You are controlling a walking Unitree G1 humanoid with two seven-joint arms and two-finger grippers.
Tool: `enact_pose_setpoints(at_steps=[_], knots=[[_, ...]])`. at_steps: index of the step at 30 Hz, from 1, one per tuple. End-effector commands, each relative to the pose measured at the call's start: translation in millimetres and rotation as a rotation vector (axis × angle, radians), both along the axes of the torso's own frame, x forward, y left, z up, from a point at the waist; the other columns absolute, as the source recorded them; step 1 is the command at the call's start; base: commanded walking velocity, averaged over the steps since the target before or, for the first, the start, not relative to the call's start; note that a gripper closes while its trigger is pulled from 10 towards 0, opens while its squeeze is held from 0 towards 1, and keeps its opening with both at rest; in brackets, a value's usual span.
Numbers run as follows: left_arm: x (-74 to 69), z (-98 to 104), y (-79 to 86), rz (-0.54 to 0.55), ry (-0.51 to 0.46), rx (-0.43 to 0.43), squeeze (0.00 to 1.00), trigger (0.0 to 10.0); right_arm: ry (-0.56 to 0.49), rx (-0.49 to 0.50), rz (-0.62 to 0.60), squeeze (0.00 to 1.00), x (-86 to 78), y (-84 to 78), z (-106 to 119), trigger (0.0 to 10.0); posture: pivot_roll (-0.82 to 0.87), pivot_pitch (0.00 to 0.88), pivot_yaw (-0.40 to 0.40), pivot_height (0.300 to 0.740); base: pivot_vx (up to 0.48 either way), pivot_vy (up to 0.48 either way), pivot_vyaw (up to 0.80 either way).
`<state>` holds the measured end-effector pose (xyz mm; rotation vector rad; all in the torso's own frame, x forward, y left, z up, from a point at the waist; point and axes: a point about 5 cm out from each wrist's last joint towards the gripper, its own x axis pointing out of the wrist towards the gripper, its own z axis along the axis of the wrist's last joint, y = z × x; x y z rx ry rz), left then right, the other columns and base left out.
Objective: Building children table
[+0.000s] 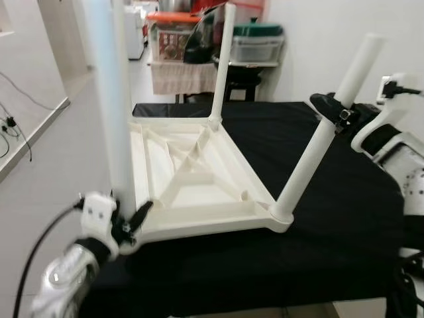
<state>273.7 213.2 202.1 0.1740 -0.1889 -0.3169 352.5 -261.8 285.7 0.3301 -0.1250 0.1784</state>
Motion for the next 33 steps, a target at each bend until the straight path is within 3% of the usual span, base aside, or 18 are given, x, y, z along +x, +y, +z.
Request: enact_pose_setpoints(at_steps=[1, 2, 3, 4, 5, 6, 8, 11, 13, 16, 17, 18, 21, 22, 23, 24, 25, 33], knots=[[-0.4, 48.4, 25.4, 0.058, -0.174, -0.037, 0.0, 10.0, 0.221, 0.053, -0.236, 0.0, -2.7, -31.6, -49.9, 0.0, 0.1, 0.0, -0.036, 0.74, 0.0, 0.0, 0.0], [1.8, 57.4, 27.5, 0.053, -0.194, -0.025, 0.0, 10.0, 0.229, 0.062, -0.25, 0.0, -2.2, -30.9, -53.1, 0.0, 0.1, 0.0, -0.036, 0.74, 0.0, 0.0, 0.0], [18.3, 103.5, 27.9, -0.015, -0.292, 0.047, 0.0, 10.0, 0.285, 0.126, -0.26, 0.0, -0.7, -16.5, -72.8, 0.0, 0.11, 0.0, -0.02, 0.74, 0.0, 0.0, 0.0], [18.3, 103.5, 27.9, -0.015, -0.292, 0.047, 0.0, 10.0, 0.285, 0.126, -0.26, 0.0, -0.7, -16.5, -72.8, 0.0, 0.11, 0.0, -0.02, 0.74, 0.0, 0.0, 0.0], [24.6, 138.5, 28.6, -0.053, -0.36, 0.099, 0.0, 10.0, 0.327, 0.172, -0.265, 0.0, -0.6, -5.4, -86.5, 0.0, 0.11, 0.0, -0.02, 0.74, 0.0, 0.0, 0.0], [31.1, 177.4, 25.3, -0.101, -0.432, 0.154, 0.0, 10.0, 0.381, 0.222, -0.246, 0.0, -1.6, 13.6, -104.7, 0.0, 0.11, 0.0, -0.009, 0.74, 0.0, 0.0, 0.0], [38.1, 226.0, 13.9, -0.168, -0.51, 0.199, 0.0, 10.0, 0.469, 0.292, -0.2, 0.0, -6.7, 47.3, -132.4, 0.0, 0.11, 0.0, 0.016, 0.74, 0.0, 0.0, 0.0], [41.1, 251.4, 3.1, -0.212, -0.542, 0.207, 0.0, 10.0, 0.526, 0.336, -0.169, 0.0, -12.2, 69.9, -148.5, 0.0, 0.11, 0.0, 0.022, 0.74, 0.0, 0.0, 0.0], [43.7, 272.8, -15.3, -0.288, -0.563, 0.226, 0.0, 10.0, 0.615, 0.372, -0.156, 0.0, -20.6, 90.7, -169.8, 0.0, 0.1, 0.0, 0.047, 0.74, 0.0, 0.0, 0.0], [51.7, 304.0, -67.9, -0.452, -0.582, 0.232, 0.0, 10.0, 0.734, 0.353, -0.176, 0.0, -35.9, 108.9, -202.4, 0.0, 0.1, 0.0, 0.106, 0.74, 0.0, 0.0, 0.0], [53.5, 307.0, -86.8, -0.509, -0.577, 0.243, 0.0, 10.0, 0.76, 0.326, -0.212, 0.0, -38.8, 106.8, -211.2, 0.0, 0.09, 0.0, 0.112, 0.74, 0.0, 0.0, 0.0], [53.5, 307.0, -86.8, -0.509, -0.577, 0.243, 0.0, 10.0, 0.76, 0.326, -0.212, 0.0, -38.8, 106.8, -211.2, 0.0, 0.09, 0.0, 0.112, 0.74, 0.0, 0.0, 0.0], [59.8, 302.0, -120.9, -0.66, -0.521, 0.233, 0.0, 10.0, 0.839, 0.29, -0.317, 0.0, -43.1, 94.2, -228.1, 0.0, 0.09, 0.0, 0.12, 0.74, 0.0, 0.0, 0.0], [62.2, 292.0, -133.4, -0.75, -0.477, 0.222, 0.95, 10.0, 0.852, 0.292, -0.347, 0.0, -45.0, 89.8, -233.2, 3.6, 0.08, 0.0, 0.135, 0.74, 0.0, 0.0, 0.0], [62.2, 292.0, -133.4, -0.75, -0.477, 0.222, 0.95, 10.0, 0.852, 0.292, -0.347, 0.0, -45.0, 89.8, -233.2, 3.6, 0.08, 0.0, 0.135, 0.74, 0.0, 0.0, 0.0], [63.2, 283.6, -142.1, -0.817, -0.444, 0.216, 1.0, 10.0, 0.849, 0.298, -0.355, 0.59, -46.0, 87.5, -235.8, 4.8, 0.08, 0.0, 0.137, 0.74, 0.0, 0.0, 0.0], [63.1, 275.4, -149.3, -0.878, -0.421, 0.222, 1.0, 10.0, 0.854, 0.305, -0.371, 1.0, -47.5, 85.5, -238.3, 10.0, 0.07, 0.0, 0.138, 0.74, 0.0, 0.0, 0.0], [60.7, 265.4, -161.5, -1.036, -0.379, 0.225, 1.0, 10.0, 0.784, 0.418, -0.455, 1.0, -51.0, 78.5, -232.3, 10.0, 0.08, 0.0, 0.131, 0.74, 0.0, 0.0, 0.0]])
